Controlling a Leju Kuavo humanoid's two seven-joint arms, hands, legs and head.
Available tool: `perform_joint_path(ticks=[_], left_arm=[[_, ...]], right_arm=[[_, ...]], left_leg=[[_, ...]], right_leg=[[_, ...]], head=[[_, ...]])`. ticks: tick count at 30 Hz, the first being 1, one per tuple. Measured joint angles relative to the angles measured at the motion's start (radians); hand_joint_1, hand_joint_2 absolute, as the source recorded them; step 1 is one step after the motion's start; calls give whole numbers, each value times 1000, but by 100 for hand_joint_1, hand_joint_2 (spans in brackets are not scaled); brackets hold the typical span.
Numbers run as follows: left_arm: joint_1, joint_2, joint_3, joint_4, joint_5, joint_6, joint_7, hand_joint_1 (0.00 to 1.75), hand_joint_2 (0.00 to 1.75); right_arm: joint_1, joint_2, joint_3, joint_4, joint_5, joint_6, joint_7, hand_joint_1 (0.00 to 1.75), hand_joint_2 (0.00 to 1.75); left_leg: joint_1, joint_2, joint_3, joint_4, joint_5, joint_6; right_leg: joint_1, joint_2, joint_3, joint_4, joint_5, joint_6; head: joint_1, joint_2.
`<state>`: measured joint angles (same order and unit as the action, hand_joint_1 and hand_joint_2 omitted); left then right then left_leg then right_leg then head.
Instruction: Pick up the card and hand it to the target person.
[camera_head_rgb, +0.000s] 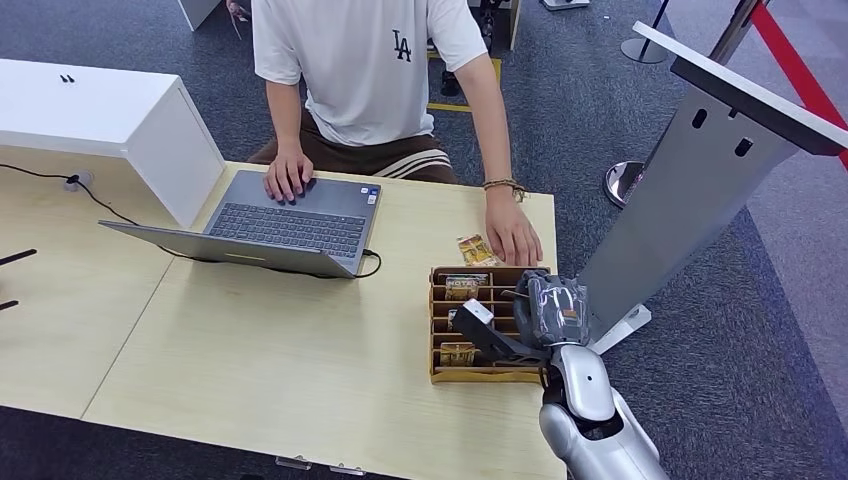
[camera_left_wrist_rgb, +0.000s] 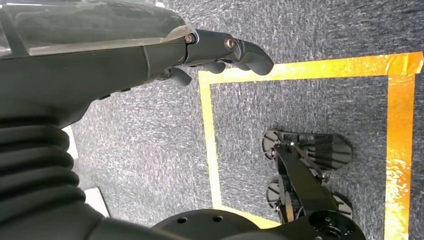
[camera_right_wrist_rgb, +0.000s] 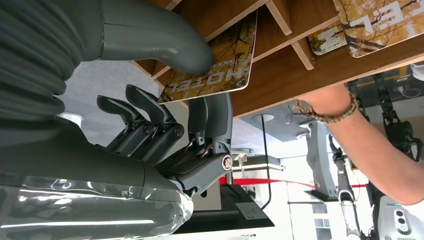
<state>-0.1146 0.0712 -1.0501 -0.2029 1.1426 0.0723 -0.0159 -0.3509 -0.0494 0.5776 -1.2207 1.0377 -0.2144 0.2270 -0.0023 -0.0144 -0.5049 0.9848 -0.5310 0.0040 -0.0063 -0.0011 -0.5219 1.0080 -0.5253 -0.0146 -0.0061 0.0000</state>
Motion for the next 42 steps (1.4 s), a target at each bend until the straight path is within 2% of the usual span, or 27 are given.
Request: perform_joint_path(ticks=[6, 12, 21, 26, 34, 42], left_arm=[[0, 0, -5, 0, 1, -8, -9, 0, 175], [1, 3, -6, 0, 10, -6, -2, 0, 175], [5, 5, -7, 0, 20, -3, -4, 0, 175], [5, 6, -7, 0, 24, -1, -5, 0, 175], [5, 6, -7, 0, 27, -8, -11, 0, 175], [4, 6, -7, 0, 28, -9, -11, 0, 175]], right_arm=[[0, -2, 0, -7, -3, 0, -3, 175, 175], [6, -15, -14, -74, 3, 6, 28, 175, 175], [35, -78, -81, -365, -6, 114, 92, 175, 175], [50, -107, -117, -523, -103, 161, 86, 175, 175], [45, -121, -139, -646, -398, 204, -12, 175, 175], [47, -127, -140, -667, -448, 196, -32, 175, 175]], left_leg=[[0, 0, 0, 0, 0, 0], [0, 0, 0, 0, 0, 0], [0, 0, 0, 0, 0, 0], [0, 1, 0, 0, 0, 0], [0, 1, 0, 0, 0, 0], [0, 0, -1, 0, 0, 0]], right_leg=[[0, 0, 0, 0, 0, 0], [0, 0, -1, 0, 0, 0], [0, 0, -1, 0, 0, 0], [0, 0, -1, 0, 0, 0], [0, 0, -1, 0, 0, 0], [0, 0, -1, 0, 0, 0]], head=[[0, 0], [0, 0], [0, 0], [0, 0], [-1, 0], [0, 0]])
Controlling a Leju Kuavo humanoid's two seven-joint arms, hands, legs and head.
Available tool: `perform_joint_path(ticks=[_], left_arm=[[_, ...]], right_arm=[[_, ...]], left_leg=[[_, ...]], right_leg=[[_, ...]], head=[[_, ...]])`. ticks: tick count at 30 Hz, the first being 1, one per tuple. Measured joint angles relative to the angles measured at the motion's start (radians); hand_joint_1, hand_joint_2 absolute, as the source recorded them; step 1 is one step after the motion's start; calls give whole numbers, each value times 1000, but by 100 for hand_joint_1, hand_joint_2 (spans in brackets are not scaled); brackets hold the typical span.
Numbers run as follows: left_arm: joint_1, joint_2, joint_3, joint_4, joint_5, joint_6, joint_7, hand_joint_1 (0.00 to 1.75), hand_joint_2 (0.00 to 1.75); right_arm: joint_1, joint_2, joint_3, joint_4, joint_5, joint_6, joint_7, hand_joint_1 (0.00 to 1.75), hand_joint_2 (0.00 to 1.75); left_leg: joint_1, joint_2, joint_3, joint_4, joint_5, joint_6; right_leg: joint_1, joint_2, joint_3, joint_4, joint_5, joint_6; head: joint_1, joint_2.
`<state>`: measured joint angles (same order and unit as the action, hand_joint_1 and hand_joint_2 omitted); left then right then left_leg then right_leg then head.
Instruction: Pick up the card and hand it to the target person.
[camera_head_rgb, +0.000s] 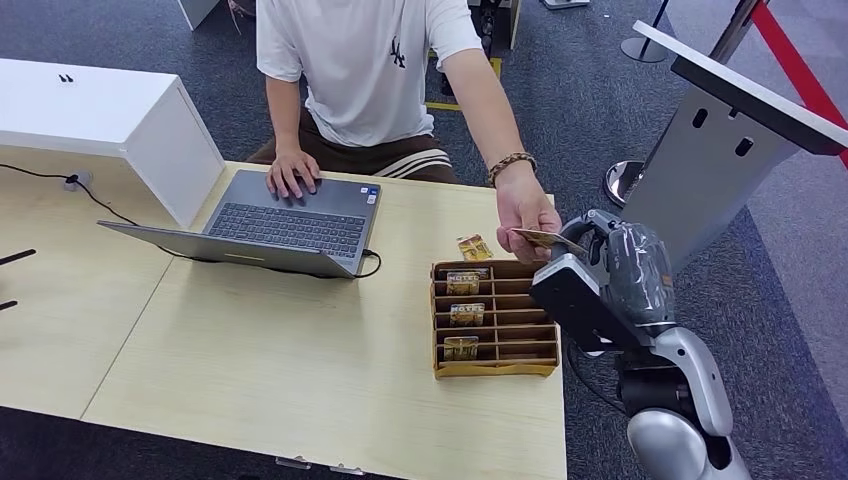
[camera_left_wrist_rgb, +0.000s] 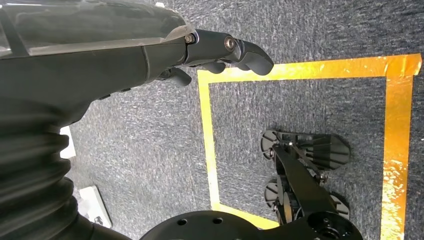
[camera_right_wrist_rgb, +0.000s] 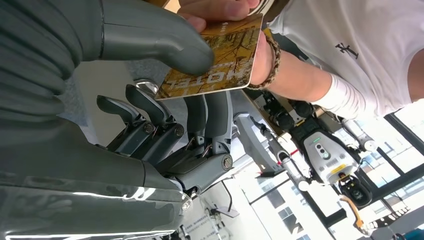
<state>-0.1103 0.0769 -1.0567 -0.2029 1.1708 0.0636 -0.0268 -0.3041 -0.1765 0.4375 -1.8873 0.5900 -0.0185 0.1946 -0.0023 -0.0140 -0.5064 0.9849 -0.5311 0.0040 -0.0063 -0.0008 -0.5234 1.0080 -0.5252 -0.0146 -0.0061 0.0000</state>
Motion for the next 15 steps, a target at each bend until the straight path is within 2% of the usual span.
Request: perform_joint_path(ticks=[3, 4, 5, 8, 9, 12, 15], left_arm=[[0, 0, 0, 0, 0, -5, 4, 0, 175], [0, 0, 0, 0, 0, -8, 7, 0, 175], [0, 0, 0, 0, 0, -13, 11, 0, 175], [0, 0, 0, 0, 0, -28, 22, 0, 175], [0, 0, -1, 0, 0, -31, 24, 0, 131], [0, 0, -1, 0, 0, -35, 21, 0, 0], [0, 0, -1, 0, 1, -33, 19, 0, 0]], right_arm=[[2, -4, 0, -5, -8, -1, 0, 93, 175], [2, -4, -1, -6, -11, -1, -1, 60, 175], [2, -5, -1, -8, -14, -1, -2, 51, 175], [2, -7, -1, -9, -23, 0, -11, 10, 175], [2, -7, -1, -9, -25, 0, -13, 1, 175], [1, -7, -1, -9, -27, 0, -14, 0, 175], [1, -7, -1, -9, -28, 0, -14, 0, 175]], left_leg=[[0, 0, -1, 0, 0, 0], [0, 0, -1, 0, 0, 0], [0, 0, -1, 0, 0, 0], [0, 0, -1, 0, 0, 0], [0, 0, -1, 0, 0, 0], [0, 0, -1, 0, 0, 0], [0, 0, -1, 0, 0, 0]], right_leg=[[0, 0, -1, 0, 0, 0], [0, 0, -1, 0, 0, 0], [0, 0, -2, 0, 0, 0], [0, 0, -2, 0, 0, 0], [0, 0, -2, 0, 0, 0], [0, 0, -2, 0, 0, 0], [0, 0, -1, 0, 0, 0]], head=[[0, 0], [0, 0], [0, 0], [0, 0], [0, 0], [0, 0], [0, 0]])
